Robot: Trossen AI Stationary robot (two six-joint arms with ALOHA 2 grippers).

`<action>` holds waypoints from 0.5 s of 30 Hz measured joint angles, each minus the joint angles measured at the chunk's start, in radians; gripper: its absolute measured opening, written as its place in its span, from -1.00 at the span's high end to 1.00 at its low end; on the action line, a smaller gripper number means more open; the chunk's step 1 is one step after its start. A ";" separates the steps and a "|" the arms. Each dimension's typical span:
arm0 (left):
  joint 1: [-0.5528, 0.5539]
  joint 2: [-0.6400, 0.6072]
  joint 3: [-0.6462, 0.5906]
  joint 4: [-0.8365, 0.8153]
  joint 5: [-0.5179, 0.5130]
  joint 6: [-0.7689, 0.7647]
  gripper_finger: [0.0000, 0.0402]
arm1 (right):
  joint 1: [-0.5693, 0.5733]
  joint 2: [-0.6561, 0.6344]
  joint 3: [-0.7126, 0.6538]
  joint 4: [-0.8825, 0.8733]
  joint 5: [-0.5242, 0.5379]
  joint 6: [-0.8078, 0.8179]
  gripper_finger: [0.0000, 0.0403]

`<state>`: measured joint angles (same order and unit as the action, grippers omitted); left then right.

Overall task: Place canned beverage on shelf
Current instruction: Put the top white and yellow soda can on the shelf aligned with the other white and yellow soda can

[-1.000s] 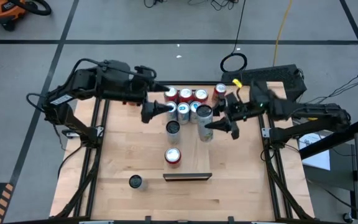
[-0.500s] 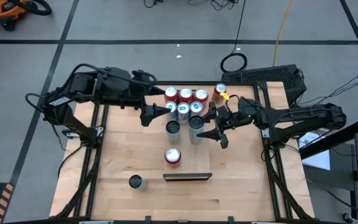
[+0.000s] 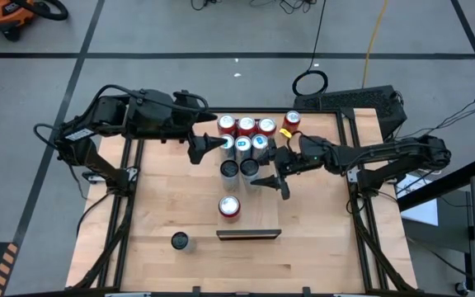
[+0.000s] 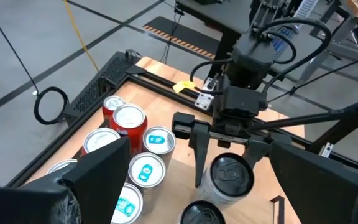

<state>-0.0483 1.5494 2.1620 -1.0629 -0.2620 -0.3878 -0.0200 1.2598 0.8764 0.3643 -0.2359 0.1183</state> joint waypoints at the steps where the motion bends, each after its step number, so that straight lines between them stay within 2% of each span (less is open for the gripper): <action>1: 0.000 0.000 0.000 0.000 -0.003 0.000 -0.92 | 0.000 0.000 0.000 0.002 0.000 0.001 -0.10; 6: 0.000 0.000 0.000 -0.001 -0.012 0.000 -0.92 | 0.000 0.005 -0.007 0.011 -0.003 0.013 -0.11; 12: 0.000 0.000 0.000 -0.001 -0.028 -0.001 -0.92 | -0.008 0.005 -0.089 0.160 0.000 0.037 -0.12; 15: 0.000 0.000 0.000 -0.001 -0.028 -0.002 -0.92 | -0.014 0.005 -0.103 0.175 0.003 0.016 -0.12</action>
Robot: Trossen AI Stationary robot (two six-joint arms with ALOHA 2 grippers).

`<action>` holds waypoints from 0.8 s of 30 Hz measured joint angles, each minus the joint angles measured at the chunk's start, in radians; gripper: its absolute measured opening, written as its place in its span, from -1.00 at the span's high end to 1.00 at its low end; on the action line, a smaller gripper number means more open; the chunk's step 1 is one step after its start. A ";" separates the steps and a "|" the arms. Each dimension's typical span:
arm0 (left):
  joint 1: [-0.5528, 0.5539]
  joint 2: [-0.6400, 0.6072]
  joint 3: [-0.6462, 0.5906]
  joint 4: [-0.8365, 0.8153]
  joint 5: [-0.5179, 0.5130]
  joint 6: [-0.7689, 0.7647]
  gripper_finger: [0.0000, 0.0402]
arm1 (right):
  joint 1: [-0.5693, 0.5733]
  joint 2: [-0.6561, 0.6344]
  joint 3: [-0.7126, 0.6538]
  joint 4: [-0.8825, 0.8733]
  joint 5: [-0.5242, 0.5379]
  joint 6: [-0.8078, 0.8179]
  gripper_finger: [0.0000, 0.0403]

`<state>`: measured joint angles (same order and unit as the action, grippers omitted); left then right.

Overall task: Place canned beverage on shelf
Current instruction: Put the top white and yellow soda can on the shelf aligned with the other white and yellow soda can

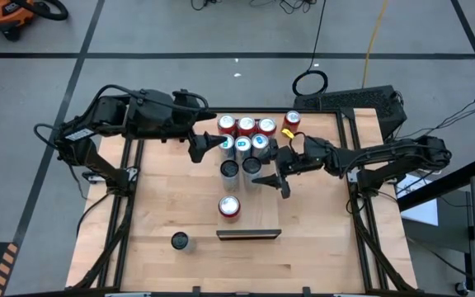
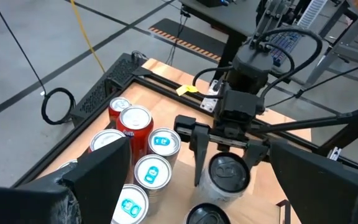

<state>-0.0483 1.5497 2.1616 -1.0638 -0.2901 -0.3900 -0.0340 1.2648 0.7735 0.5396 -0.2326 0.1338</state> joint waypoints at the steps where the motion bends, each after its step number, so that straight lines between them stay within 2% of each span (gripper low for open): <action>1: 0.000 0.000 0.000 0.000 0.000 -0.001 -0.92 | -0.001 0.000 -0.003 -0.003 0.002 -0.012 -0.12; 4: 0.000 0.001 0.000 0.000 -0.002 -0.001 -0.92 | 0.000 0.009 -0.005 -0.004 0.026 -0.046 -0.12; 24: 0.000 0.002 0.000 0.000 -0.037 0.003 -0.92 | 0.000 0.040 -0.006 -0.007 0.025 -0.077 -0.13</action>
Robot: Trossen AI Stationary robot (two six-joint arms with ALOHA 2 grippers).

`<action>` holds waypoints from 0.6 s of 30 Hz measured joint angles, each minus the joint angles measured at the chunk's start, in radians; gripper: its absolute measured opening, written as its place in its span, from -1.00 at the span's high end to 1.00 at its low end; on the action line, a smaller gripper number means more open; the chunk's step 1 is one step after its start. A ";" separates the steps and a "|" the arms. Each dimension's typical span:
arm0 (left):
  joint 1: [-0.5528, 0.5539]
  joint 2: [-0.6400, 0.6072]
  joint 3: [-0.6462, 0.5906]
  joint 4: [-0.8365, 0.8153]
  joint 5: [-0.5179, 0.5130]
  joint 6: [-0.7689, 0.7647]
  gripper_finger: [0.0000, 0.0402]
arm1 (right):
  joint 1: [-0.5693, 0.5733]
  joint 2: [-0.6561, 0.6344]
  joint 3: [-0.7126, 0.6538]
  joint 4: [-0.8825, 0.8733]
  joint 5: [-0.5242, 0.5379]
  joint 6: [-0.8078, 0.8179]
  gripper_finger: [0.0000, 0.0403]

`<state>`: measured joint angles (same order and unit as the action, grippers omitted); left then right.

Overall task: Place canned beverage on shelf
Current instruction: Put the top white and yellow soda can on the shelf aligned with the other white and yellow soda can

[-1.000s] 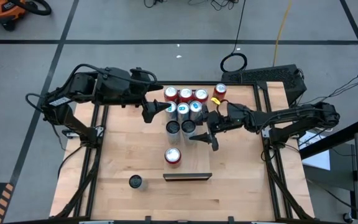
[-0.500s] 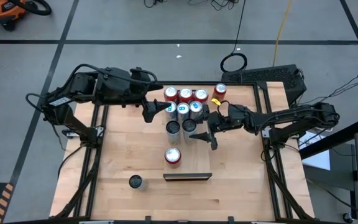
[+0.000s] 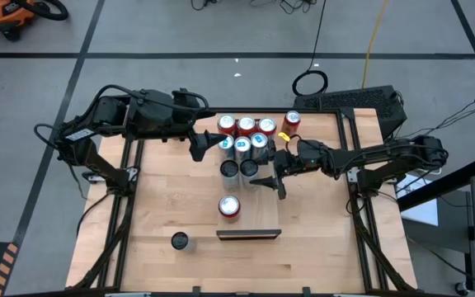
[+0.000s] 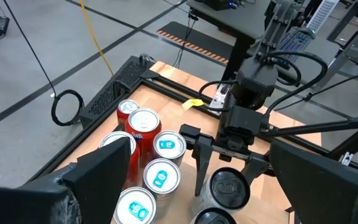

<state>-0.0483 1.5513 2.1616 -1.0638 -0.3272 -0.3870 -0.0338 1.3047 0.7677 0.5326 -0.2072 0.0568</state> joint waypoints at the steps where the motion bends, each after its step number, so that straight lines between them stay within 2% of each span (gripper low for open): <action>1: 0.000 0.000 0.000 0.000 0.000 0.000 -0.92 | 0.000 0.004 0.000 0.003 0.000 -0.005 -0.13; 12: 0.000 0.000 -0.001 0.000 0.000 0.000 -0.92 | 0.001 0.007 0.000 0.003 -0.002 -0.009 -0.39; 18: 0.000 0.001 -0.022 0.005 0.000 0.000 -0.92 | 0.002 -0.002 0.002 0.005 -0.003 -0.016 -0.41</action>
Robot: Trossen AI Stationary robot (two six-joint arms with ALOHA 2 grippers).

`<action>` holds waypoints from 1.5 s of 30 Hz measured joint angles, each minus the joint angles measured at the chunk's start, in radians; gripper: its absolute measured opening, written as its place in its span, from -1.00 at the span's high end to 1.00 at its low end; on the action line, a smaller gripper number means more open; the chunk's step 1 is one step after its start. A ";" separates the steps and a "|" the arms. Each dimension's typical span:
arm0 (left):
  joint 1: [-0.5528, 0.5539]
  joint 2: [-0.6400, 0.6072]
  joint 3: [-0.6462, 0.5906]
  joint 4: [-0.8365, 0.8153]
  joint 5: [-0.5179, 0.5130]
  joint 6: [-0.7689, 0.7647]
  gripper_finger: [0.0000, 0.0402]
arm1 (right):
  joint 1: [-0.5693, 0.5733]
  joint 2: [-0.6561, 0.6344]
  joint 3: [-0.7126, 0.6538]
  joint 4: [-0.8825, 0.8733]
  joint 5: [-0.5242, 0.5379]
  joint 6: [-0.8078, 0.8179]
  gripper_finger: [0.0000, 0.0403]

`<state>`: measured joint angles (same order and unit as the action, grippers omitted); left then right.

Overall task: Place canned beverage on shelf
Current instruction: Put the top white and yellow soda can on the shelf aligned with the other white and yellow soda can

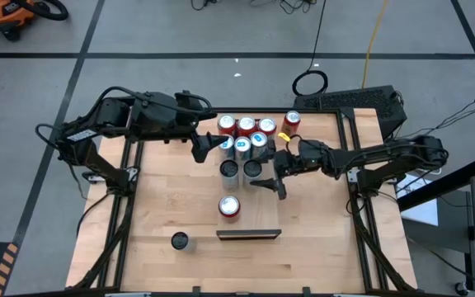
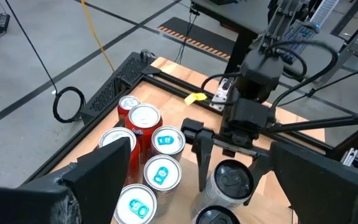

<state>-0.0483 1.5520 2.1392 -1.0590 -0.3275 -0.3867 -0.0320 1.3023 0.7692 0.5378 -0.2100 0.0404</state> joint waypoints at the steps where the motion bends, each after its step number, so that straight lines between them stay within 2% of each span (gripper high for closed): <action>1: 0.000 0.000 -0.003 0.001 0.000 0.000 -0.92 | 0.001 -0.003 0.000 0.003 0.000 0.000 -0.41; 7: 0.000 0.000 -0.008 0.004 0.000 0.000 -0.92 | 0.001 -0.034 0.000 -0.013 0.000 0.000 -0.41; 15: 0.000 0.000 -0.008 0.004 -0.019 0.000 -0.92 | 0.001 -0.151 0.000 -0.153 0.014 0.019 -0.46; 19: 0.000 0.000 -0.008 0.004 -0.022 0.000 -0.92 | 0.001 -0.247 0.000 -0.266 0.056 0.074 -0.51; 25: 0.000 0.000 -0.008 0.002 -0.044 -0.001 -0.92 | 0.001 -0.351 0.000 -0.566 0.058 0.146 -0.45; 30: 0.000 0.000 -0.008 -0.034 -0.058 -0.001 -0.92 | 0.001 -0.337 0.000 -0.600 0.051 0.185 -0.20; 42: 0.000 0.000 -0.007 -0.072 -0.102 -0.002 -0.92 | 0.001 -0.177 0.000 -0.495 -0.030 0.184 0.89; 45: 0.000 0.000 -0.007 -0.074 -0.104 -0.024 -0.92 | 0.001 -0.157 0.000 -0.491 -0.027 0.176 0.97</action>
<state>-0.0483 1.5520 2.1319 -1.1328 -0.4310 -0.4106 -0.0307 1.1451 0.7692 0.0466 -0.2374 0.2163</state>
